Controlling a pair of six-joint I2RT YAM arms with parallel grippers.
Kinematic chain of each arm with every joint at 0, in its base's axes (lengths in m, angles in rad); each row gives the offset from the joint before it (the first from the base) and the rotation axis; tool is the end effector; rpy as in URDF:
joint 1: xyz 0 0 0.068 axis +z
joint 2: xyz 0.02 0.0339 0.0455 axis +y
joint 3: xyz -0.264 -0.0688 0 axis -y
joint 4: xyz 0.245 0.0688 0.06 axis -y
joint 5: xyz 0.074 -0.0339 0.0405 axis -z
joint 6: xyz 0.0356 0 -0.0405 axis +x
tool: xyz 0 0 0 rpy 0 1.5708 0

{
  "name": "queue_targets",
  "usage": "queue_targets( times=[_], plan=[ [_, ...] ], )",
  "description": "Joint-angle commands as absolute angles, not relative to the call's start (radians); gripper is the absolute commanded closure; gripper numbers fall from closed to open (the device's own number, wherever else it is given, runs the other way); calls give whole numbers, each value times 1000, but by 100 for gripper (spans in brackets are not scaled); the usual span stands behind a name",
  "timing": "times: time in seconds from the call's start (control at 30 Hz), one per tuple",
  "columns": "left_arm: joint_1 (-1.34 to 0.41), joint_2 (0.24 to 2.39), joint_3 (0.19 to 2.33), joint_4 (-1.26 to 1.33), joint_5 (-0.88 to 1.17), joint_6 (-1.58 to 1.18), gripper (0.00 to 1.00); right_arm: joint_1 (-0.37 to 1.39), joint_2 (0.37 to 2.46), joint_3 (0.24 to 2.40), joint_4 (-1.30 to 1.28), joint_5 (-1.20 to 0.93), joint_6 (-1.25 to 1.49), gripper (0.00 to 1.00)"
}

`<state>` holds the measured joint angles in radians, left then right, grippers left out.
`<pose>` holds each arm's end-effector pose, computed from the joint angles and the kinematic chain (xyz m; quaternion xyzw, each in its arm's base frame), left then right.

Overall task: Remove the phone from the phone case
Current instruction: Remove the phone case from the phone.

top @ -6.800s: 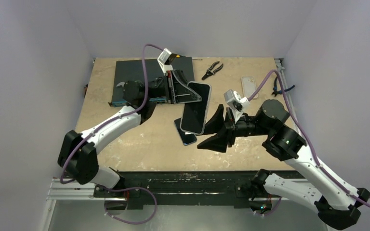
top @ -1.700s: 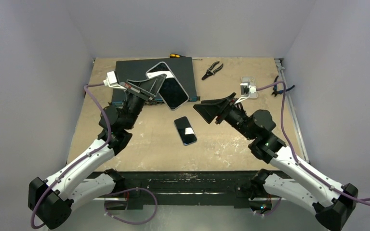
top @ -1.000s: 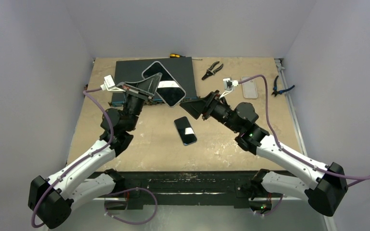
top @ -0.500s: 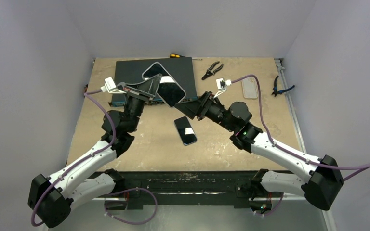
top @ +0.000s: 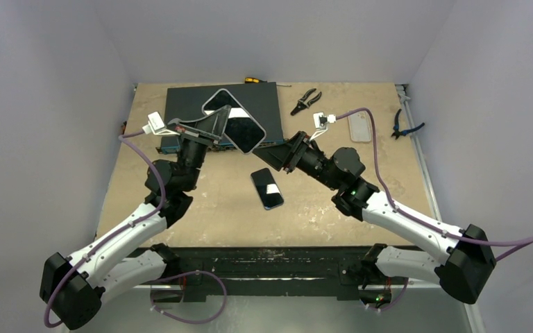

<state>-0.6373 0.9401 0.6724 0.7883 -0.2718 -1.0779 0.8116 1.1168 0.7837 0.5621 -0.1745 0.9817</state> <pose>0.1748 -0.1175 0.3736 -0.2229 0.4591 -0.6039 0.6123 0.1756 0.1940 0.3521 -0.0154 0.6229 0.6434 0.4448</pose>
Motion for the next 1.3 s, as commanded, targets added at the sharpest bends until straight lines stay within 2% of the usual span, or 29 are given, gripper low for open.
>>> queue_targets(
  times=[0.0, 0.77, 1.27],
  plan=[
    [-642, 907, 681, 891, -288, -1058, 100, 816, 1109, 787, 593, -157, 1004, 44],
    [-651, 910, 678, 918, -259, -1064, 100, 816, 1142, 804, 582, -134, 1033, 45],
    [-670, 909, 682, 969, -202, -1065, 100, 814, 1183, 790, 580, -101, 1166, 49]
  ],
)
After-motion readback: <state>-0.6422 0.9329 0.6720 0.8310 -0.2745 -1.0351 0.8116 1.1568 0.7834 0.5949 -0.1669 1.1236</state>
